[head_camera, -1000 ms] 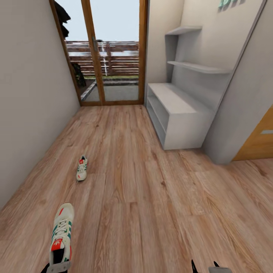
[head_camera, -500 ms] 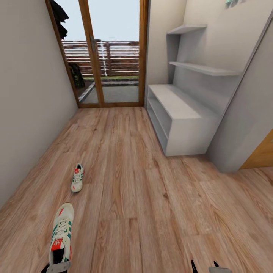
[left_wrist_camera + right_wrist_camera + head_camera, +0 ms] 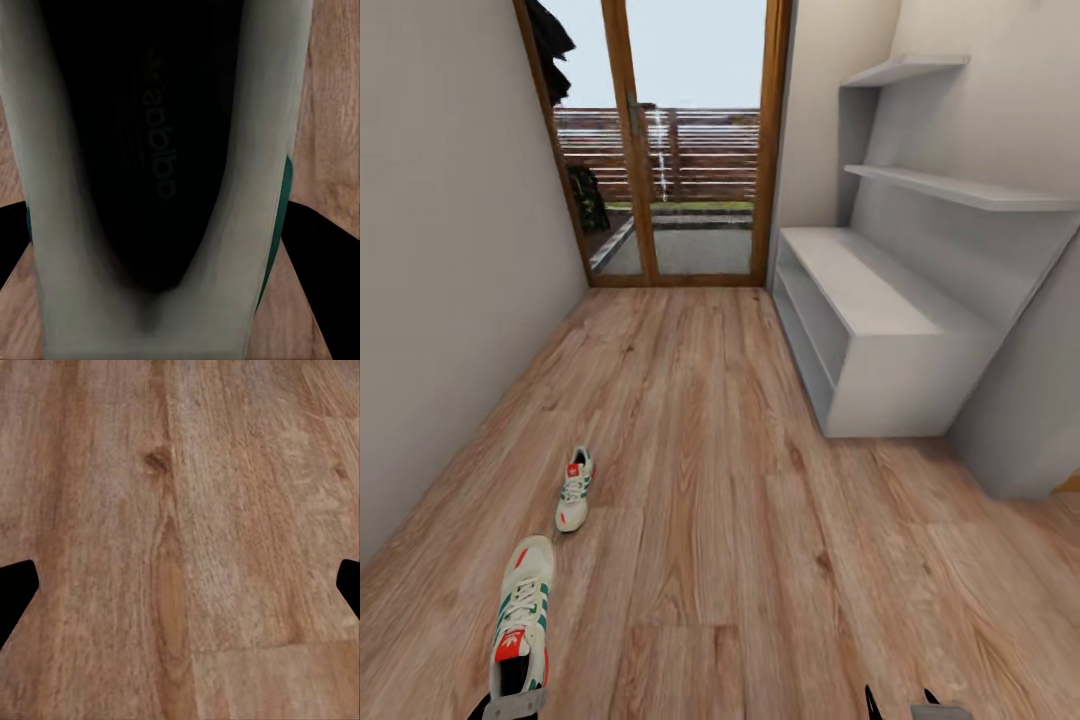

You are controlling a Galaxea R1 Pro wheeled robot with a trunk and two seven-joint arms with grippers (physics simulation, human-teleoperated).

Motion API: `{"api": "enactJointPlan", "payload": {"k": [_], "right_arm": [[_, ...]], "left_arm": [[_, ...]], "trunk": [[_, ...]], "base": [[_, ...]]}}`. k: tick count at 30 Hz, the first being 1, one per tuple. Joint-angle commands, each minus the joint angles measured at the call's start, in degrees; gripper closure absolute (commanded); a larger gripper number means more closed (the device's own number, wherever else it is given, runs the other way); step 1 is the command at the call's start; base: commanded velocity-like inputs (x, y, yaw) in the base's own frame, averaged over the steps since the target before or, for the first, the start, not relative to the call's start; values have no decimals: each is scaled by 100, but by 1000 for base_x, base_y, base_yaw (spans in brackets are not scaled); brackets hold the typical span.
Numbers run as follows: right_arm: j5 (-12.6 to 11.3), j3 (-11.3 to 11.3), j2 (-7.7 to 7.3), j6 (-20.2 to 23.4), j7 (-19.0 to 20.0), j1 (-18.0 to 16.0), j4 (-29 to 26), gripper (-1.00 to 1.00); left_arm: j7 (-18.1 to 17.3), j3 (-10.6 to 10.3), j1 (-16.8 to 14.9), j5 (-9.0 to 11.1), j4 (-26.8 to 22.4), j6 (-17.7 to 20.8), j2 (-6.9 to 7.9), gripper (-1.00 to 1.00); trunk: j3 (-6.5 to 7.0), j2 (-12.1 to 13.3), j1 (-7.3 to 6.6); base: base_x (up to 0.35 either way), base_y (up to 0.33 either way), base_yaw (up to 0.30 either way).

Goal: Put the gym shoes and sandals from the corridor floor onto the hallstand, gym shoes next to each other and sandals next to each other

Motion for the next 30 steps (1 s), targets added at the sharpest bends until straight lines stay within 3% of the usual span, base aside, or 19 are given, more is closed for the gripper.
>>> {"api": "enactJointPlan", "payload": {"k": [1,6,30], "right_arm": [[18,-16,2,-16,3,-1,2,-100],[15,-17,2,-16,3,-1,-3,-100],[18,-17,2,-16,18,-1,9,-100]], "left_arm": [[12,-3,-5,5,5,-19,0,100],[12,-3,-5,5,5,-19,0,100],[12,-3,-5,6,5,-19,0,100]], "trunk": [[-4,-1,2],[-4,-1,2],[-4,-1,2]], "base": [[340,0,274],[340,0,247],[340,-38,2]]}}
